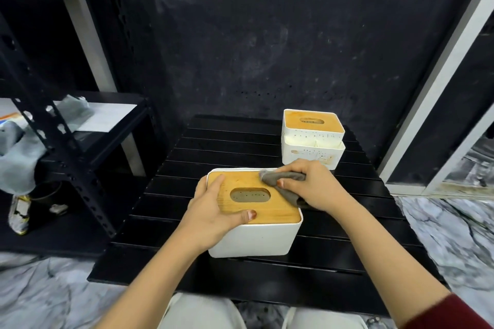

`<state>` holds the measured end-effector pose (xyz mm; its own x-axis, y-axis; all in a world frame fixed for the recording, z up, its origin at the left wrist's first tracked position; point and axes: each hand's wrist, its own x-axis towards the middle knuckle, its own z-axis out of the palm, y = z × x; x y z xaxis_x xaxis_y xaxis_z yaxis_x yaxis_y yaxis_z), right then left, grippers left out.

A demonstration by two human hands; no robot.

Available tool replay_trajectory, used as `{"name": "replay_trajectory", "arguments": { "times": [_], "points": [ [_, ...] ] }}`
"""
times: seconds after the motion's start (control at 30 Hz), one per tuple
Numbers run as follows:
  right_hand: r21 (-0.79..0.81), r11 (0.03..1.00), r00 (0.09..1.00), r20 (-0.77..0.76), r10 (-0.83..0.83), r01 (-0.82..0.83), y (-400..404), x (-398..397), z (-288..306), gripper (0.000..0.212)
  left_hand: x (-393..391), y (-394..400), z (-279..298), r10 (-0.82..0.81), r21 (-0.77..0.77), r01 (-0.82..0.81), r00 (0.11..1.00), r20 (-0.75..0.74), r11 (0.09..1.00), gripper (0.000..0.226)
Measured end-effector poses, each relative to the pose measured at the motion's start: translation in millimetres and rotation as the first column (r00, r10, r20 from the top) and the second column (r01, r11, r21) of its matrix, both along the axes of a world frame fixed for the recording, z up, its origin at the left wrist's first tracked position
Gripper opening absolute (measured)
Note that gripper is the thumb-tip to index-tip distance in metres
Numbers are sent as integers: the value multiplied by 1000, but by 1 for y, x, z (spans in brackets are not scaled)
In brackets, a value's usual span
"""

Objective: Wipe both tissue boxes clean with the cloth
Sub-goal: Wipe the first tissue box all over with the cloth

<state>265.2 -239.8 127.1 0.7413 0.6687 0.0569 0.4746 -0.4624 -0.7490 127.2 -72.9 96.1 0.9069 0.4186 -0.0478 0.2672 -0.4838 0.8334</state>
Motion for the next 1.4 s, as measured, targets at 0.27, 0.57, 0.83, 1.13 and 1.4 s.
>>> {"name": "replay_trajectory", "arguments": {
  "times": [0.27, 0.57, 0.83, 1.13, 1.4],
  "points": [
    [4, 999, 998, 51, 36, -36, -9, -7, -8, 23, 0, -4, -1, 34, 6, -34, 999, 1, 999, 93],
    [-20, 990, 988, 60, 144, -143, -24, -16, -2, 24, 0, -7, 2, 18, -13, -18, 1000, 22, 1000, 89],
    [-120, 990, 993, 92, 78, -67, 8, 16, 3, 13, 1, -3, 1, -21, -1, 21, 1000, -9, 1000, 100],
    [-47, 981, 981, 23, 191, -189, -26, 2, 3, 15, 18, 44, 20, -196, 62, 217, 949, -247, 974, 83],
    [0, 985, 985, 18, 171, -171, -36, -43, -2, 19, 26, 30, 11, 131, 310, -103, 989, -73, 945, 46]
  ]
}}
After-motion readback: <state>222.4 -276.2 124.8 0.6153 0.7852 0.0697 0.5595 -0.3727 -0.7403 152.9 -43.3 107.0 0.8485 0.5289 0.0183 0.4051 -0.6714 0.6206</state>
